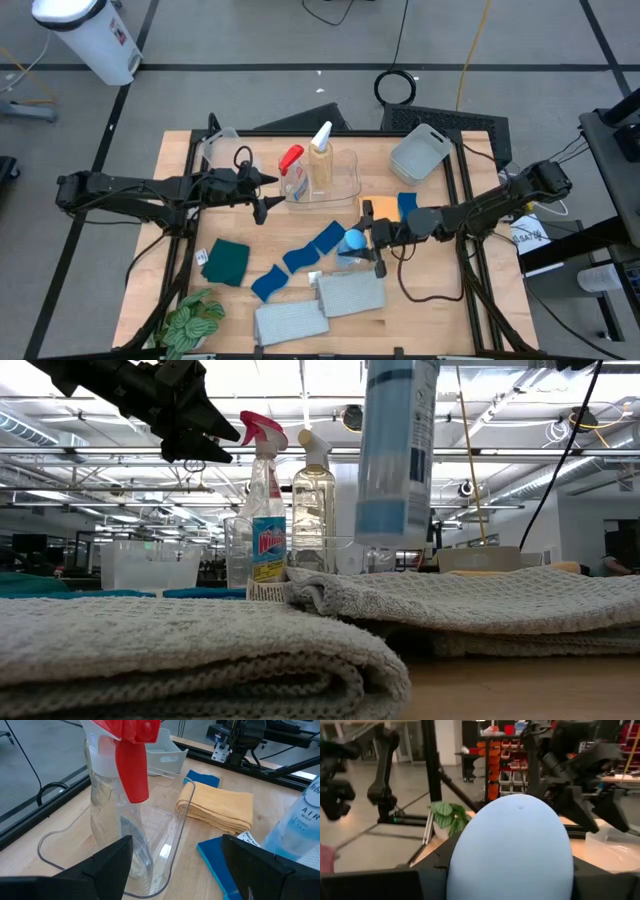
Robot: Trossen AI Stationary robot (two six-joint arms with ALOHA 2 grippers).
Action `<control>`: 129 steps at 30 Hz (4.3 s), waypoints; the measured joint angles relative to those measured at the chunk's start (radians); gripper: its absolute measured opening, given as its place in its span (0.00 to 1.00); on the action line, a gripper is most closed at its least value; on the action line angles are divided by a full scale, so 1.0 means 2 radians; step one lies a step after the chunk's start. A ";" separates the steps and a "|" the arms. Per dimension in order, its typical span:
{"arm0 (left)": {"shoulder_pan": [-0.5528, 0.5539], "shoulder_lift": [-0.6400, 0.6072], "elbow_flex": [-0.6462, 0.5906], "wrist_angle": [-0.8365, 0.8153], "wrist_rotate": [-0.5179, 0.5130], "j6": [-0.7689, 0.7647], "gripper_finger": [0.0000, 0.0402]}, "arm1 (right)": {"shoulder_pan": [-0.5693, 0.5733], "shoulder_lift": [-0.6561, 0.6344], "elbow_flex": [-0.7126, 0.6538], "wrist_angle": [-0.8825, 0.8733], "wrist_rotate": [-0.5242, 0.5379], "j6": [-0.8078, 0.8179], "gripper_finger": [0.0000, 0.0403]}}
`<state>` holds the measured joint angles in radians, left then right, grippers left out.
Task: Pick & Place Kitchen Items
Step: Put the blue air freshener spray into the transparent bin
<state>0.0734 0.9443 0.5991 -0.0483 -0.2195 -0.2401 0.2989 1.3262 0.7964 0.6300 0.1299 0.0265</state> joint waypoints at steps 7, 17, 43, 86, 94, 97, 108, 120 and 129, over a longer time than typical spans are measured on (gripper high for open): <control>0.000 0.000 0.000 0.000 0.000 0.000 0.77 | -0.032 -0.014 0.000 0.006 0.000 0.048 0.40; 0.000 0.000 0.000 0.000 0.000 0.000 0.77 | -0.084 -0.014 0.000 0.017 -0.001 0.078 0.40; 0.000 0.000 0.000 0.000 0.000 0.000 0.77 | -0.163 -0.014 0.077 -0.026 -0.001 0.025 0.40; 0.000 0.000 0.000 0.000 0.000 0.000 0.77 | -0.245 0.036 0.071 -0.065 0.027 -0.035 0.40; 0.000 0.000 0.000 0.000 0.000 0.000 0.77 | -0.245 0.054 0.071 -0.057 0.042 -0.034 0.39; 0.000 0.000 0.000 0.000 0.000 0.000 0.77 | -0.245 0.063 0.070 -0.066 0.042 -0.029 0.39; 0.000 0.000 0.000 0.000 0.000 0.000 0.77 | -0.251 0.106 0.070 -0.018 0.054 -0.010 0.39; 0.000 0.000 0.000 0.000 0.000 0.000 0.77 | -0.253 0.105 0.070 -0.036 0.055 -0.004 0.40; 0.000 0.000 0.000 0.000 0.000 0.000 0.77 | -0.255 0.104 0.036 -0.001 0.055 0.009 0.40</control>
<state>0.0734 0.9447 0.5991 -0.0483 -0.2192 -0.2401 -0.2111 1.5342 0.8677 0.6272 0.2390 0.0436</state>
